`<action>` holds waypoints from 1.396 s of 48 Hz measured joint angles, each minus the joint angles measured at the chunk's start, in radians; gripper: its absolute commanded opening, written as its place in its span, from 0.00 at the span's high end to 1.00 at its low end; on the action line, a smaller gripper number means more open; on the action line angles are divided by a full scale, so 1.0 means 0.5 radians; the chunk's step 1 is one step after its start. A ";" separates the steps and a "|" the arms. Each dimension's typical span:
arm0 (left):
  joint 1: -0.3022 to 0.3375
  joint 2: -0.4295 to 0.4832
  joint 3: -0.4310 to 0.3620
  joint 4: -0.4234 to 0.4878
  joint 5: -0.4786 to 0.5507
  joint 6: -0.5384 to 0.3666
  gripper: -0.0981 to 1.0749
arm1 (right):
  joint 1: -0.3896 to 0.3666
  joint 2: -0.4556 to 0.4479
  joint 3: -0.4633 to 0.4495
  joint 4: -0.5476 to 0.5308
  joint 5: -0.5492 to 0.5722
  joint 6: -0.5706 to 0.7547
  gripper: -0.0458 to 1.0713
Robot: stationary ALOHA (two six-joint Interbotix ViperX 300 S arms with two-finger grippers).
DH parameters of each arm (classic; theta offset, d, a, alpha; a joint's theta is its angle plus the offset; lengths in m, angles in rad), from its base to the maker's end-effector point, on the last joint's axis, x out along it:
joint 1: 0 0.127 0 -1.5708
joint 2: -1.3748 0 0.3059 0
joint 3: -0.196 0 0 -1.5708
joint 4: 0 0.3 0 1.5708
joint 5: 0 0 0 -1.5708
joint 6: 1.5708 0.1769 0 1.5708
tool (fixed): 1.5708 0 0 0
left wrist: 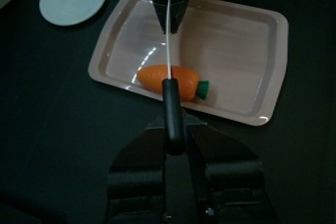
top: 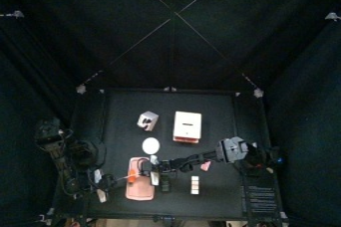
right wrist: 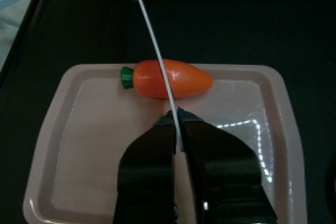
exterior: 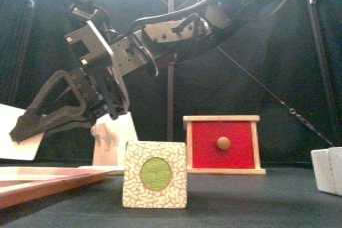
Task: Cut carrot
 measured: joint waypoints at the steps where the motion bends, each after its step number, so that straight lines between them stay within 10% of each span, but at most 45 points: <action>1: 0.006 0.003 0.000 0.000 0.000 0.000 0.55 | 0.000 0.000 0.000 0.003 0.006 0.000 0.68; 67: 0.196 0.117 0.012 0.000 -0.236 -0.006 0.55 | -0.006 -0.003 0.021 0.110 0.092 0.000 0.68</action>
